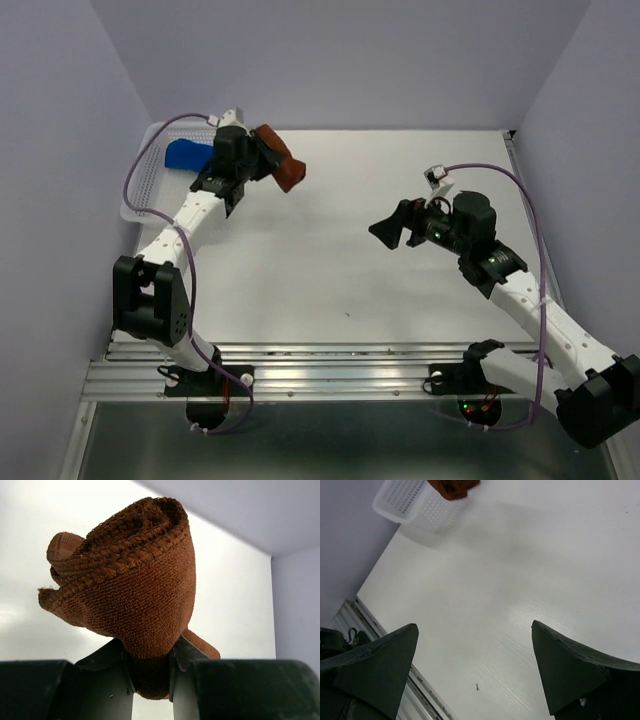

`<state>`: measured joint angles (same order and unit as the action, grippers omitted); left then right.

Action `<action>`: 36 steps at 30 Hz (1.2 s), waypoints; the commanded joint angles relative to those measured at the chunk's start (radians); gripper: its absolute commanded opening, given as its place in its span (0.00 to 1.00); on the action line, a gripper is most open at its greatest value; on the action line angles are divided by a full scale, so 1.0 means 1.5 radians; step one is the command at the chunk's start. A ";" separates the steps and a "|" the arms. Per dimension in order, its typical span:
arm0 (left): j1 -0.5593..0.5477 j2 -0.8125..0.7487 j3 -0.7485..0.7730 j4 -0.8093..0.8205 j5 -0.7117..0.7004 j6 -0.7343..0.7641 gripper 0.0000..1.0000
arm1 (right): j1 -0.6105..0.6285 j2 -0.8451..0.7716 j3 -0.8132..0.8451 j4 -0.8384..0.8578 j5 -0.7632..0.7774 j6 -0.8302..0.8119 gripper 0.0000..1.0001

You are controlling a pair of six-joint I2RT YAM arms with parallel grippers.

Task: Roll the towels
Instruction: Place the rolled towel into the container

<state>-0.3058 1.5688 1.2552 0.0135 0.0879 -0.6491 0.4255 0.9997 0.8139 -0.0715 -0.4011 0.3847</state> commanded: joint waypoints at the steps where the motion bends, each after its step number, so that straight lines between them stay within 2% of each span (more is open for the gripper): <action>1: 0.067 -0.034 0.093 0.022 0.008 0.072 0.00 | -0.003 -0.012 -0.002 -0.036 0.094 -0.029 1.00; 7: 0.192 0.006 0.163 0.043 0.076 0.074 0.00 | -0.003 0.016 0.011 -0.058 0.126 -0.026 1.00; 14: 0.306 0.117 0.192 0.108 0.173 0.039 0.00 | -0.003 0.055 0.022 -0.062 0.140 -0.015 1.00; 18: 0.337 0.183 0.212 0.138 0.194 0.041 0.00 | -0.003 0.087 0.044 -0.062 0.124 -0.019 1.00; 24: 0.364 0.241 0.167 0.233 0.193 0.028 0.00 | -0.003 0.145 0.077 -0.062 0.103 -0.025 1.00; 29: 0.386 0.296 0.158 0.255 0.212 0.014 0.00 | -0.003 0.183 0.093 -0.062 0.085 -0.021 1.00; 36: 0.396 0.277 0.088 0.270 0.182 0.053 0.00 | -0.003 0.214 0.102 -0.061 0.089 -0.024 1.00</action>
<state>0.2691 2.0300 1.4315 0.3492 0.3752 -0.5999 0.4255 1.3109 0.9108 -0.1833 -0.2623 0.3584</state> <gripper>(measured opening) 0.321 0.998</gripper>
